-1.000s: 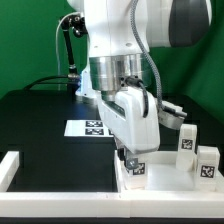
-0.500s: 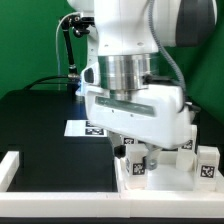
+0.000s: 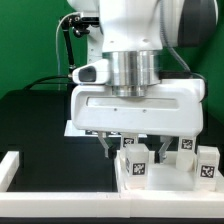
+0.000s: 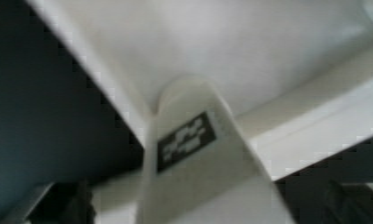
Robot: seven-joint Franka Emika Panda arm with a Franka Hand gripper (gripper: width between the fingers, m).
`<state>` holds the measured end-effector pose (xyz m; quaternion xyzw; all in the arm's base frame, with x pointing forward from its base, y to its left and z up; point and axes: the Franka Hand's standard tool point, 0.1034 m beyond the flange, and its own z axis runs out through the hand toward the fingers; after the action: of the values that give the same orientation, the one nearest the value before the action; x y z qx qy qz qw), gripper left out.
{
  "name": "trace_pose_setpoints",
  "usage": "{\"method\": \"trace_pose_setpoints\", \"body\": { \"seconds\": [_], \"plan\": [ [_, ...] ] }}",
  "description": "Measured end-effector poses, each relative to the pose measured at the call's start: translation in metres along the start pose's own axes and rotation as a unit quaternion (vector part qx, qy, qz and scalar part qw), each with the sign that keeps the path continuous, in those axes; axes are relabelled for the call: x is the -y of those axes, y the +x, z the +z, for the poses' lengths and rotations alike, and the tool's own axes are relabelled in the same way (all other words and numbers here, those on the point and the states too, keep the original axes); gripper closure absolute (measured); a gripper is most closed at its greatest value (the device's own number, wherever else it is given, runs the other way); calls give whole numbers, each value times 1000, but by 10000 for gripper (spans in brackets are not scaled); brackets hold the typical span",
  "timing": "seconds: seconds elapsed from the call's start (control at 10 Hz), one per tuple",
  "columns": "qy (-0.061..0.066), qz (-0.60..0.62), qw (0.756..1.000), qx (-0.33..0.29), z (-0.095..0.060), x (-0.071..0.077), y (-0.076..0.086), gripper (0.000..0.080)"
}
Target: Assemble square table
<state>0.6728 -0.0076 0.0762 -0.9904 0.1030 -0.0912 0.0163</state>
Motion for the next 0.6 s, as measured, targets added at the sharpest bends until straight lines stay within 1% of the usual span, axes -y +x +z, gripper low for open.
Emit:
{"method": "trace_pose_setpoints", "body": {
  "seconds": [0.1, 0.2, 0.3, 0.4, 0.5, 0.6],
  "plan": [
    [-3, -85, 996, -7, 3, 3, -2, 150],
    [1, -37, 999, -4, 4, 3, -3, 150],
    [1, -41, 999, -4, 4, 2, -3, 274],
    [2, -29, 1000, -4, 4, 3, -3, 274],
    [3, 22, 1000, -3, 5, 3, -4, 456],
    [2, 56, 998, -3, 5, 1, -4, 506]
  ]
}}
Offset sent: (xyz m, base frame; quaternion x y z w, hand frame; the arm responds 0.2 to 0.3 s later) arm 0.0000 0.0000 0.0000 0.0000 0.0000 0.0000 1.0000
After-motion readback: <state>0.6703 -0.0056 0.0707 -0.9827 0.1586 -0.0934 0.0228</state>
